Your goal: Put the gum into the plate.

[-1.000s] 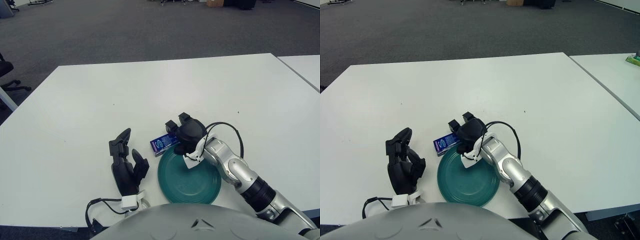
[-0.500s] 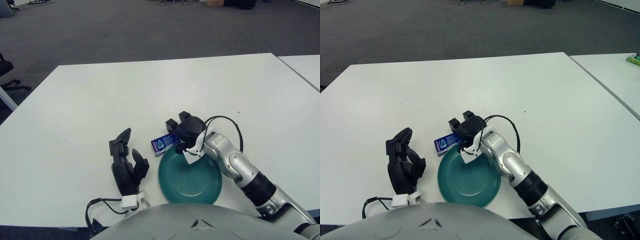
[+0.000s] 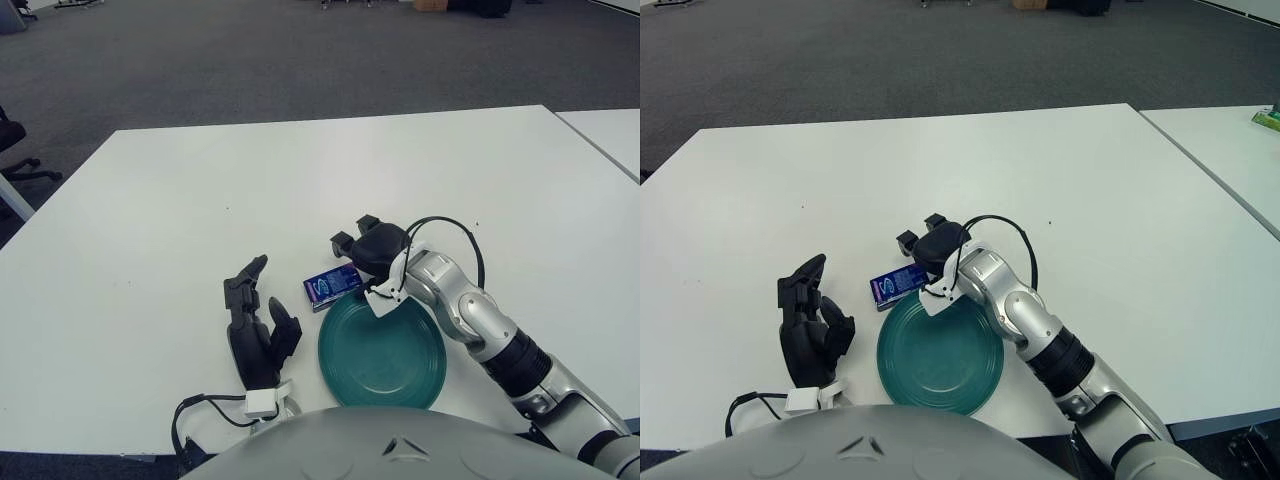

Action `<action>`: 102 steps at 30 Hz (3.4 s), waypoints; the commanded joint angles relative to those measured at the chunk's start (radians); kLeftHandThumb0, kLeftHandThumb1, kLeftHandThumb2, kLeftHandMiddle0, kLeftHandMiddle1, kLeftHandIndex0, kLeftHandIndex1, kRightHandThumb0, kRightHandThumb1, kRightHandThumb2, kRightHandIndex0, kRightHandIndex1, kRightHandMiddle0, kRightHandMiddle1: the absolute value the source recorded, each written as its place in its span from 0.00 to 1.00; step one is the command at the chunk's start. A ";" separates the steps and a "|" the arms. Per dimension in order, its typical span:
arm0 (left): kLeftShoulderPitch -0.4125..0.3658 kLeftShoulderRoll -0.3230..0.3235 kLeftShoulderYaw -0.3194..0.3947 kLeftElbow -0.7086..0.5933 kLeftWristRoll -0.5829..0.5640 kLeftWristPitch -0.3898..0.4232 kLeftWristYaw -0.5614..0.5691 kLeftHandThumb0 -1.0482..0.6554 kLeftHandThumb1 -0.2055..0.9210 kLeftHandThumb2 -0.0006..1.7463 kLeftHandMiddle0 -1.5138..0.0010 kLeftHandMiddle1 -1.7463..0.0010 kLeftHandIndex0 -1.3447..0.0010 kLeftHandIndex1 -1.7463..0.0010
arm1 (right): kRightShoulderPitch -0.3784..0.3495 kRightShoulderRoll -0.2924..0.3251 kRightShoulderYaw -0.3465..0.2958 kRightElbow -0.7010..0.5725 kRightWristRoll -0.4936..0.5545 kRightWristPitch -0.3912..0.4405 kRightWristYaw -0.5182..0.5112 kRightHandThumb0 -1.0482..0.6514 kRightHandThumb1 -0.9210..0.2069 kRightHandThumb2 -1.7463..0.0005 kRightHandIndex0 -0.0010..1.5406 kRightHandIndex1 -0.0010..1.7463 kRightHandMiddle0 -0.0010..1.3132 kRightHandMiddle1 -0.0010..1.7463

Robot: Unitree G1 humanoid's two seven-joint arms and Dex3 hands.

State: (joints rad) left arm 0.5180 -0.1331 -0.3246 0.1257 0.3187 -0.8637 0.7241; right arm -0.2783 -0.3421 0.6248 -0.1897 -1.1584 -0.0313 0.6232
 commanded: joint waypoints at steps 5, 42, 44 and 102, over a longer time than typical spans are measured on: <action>-0.051 -0.182 -0.120 0.001 0.061 0.057 -0.014 0.12 1.00 0.43 0.82 0.73 0.90 0.42 | -0.069 0.014 -0.019 0.005 -0.009 0.017 0.008 0.14 0.00 0.72 0.01 0.86 0.00 0.38; -0.233 0.366 0.133 -0.175 0.315 0.675 -0.533 0.17 0.99 0.19 0.81 0.86 1.00 0.55 | -0.009 -0.021 -0.188 0.041 0.138 0.108 -0.157 0.14 0.00 0.75 0.07 0.70 0.00 0.32; -0.250 0.415 0.132 -0.173 0.341 0.680 -0.569 0.16 0.98 0.18 0.81 0.86 1.00 0.55 | 0.066 -0.064 -0.245 -0.017 0.177 0.104 -0.169 0.14 0.00 0.76 0.08 0.66 0.00 0.34; -0.149 0.798 0.336 -0.633 0.121 0.701 -1.147 0.05 1.00 0.22 0.85 0.88 1.00 0.60 | 0.376 -0.023 -0.445 -0.120 0.413 0.282 -0.314 0.12 0.00 0.65 0.28 0.07 0.00 0.30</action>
State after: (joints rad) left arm 0.3652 0.6749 0.0131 -0.4705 0.4248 -0.1858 -0.4130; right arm 0.1003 -0.3743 0.1695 -0.3223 -0.7575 0.2497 0.3280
